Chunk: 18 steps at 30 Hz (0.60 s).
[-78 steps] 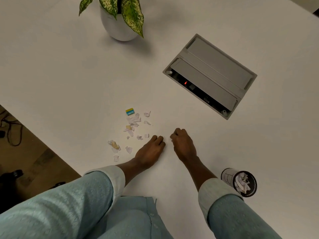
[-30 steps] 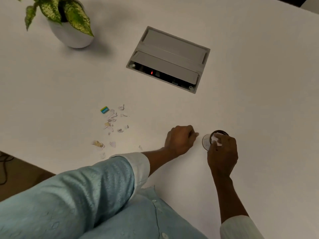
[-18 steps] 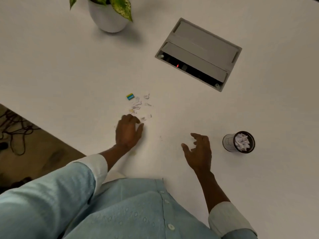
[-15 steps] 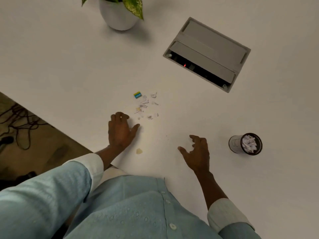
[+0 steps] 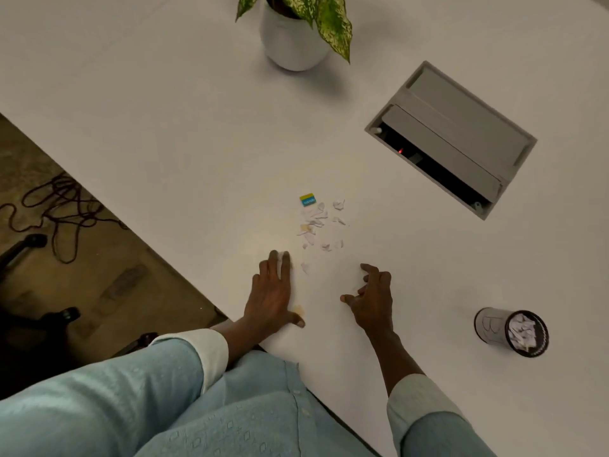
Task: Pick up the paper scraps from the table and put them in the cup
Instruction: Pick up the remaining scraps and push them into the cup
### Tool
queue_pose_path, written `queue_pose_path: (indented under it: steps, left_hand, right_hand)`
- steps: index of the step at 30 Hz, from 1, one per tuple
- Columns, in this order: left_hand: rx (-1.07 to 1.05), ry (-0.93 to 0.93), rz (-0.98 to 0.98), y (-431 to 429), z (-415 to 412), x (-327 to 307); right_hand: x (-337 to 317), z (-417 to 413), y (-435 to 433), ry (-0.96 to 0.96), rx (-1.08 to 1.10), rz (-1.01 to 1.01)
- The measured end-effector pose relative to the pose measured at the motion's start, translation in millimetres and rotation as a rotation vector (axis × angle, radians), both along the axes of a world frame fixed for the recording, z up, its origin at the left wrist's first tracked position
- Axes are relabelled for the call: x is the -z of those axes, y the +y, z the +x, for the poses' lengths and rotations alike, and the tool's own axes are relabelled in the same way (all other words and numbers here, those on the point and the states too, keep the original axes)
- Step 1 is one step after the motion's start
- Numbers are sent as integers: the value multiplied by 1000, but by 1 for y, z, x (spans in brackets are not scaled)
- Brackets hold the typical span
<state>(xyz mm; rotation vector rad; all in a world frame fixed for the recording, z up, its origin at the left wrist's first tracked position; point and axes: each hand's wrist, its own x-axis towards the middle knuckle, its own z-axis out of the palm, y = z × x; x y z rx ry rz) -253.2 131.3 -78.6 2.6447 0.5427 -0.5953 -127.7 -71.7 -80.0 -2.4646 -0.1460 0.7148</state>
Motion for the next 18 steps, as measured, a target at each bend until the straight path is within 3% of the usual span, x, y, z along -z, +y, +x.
queue_pose_path:
  steps: [14, 18]
  left_hand:
    - [-38, -196, -335, 28, 31, 3]
    - [113, -285, -194, 23, 21, 8]
  right_hand:
    - [-4, 57, 73, -34, -294, -17]
    - [-3, 55, 90, -84, -401, -55]
